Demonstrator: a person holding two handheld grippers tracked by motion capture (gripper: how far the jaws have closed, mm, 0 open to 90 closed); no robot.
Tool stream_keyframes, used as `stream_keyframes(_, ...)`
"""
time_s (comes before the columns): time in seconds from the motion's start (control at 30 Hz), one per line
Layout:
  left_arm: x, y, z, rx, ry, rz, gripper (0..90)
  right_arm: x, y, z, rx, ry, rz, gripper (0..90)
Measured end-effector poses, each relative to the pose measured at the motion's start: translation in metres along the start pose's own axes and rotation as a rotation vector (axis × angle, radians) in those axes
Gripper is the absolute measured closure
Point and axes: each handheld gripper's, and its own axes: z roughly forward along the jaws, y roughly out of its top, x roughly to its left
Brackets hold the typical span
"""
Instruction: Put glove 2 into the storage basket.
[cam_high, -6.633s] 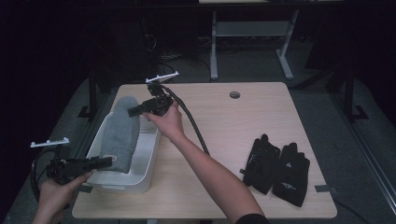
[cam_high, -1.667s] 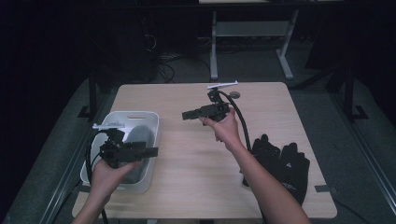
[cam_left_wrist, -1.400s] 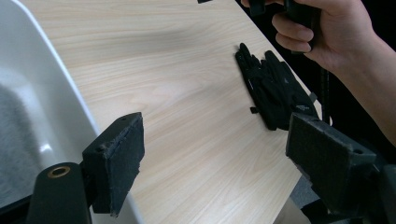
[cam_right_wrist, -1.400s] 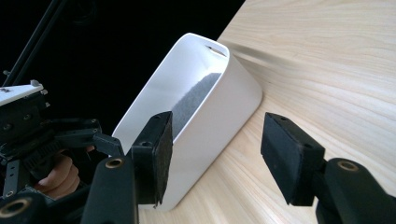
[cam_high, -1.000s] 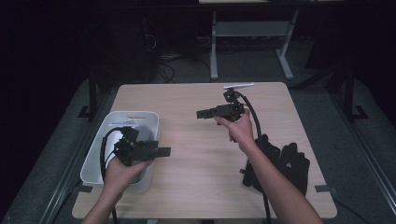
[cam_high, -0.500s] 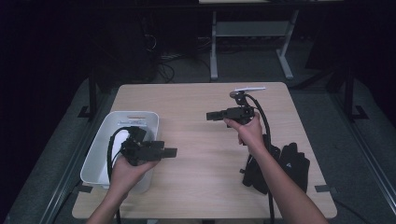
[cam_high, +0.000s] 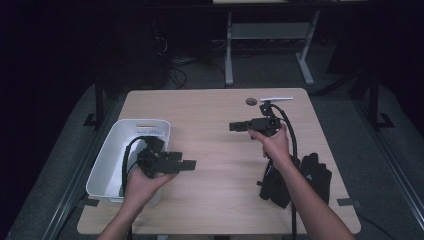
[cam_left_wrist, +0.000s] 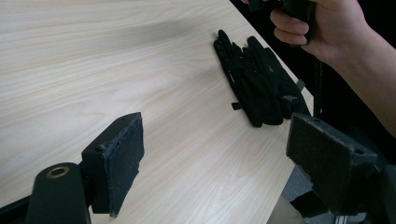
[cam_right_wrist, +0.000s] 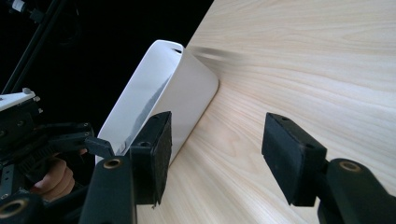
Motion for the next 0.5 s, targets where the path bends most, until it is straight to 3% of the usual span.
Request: stream_keyframes(0.5,-0.016,-0.002,0.028,0.033,-0.044,0.024,18.8,-0.018,-0.018,-0.038,-0.025,-0.038,0.045,42.1)
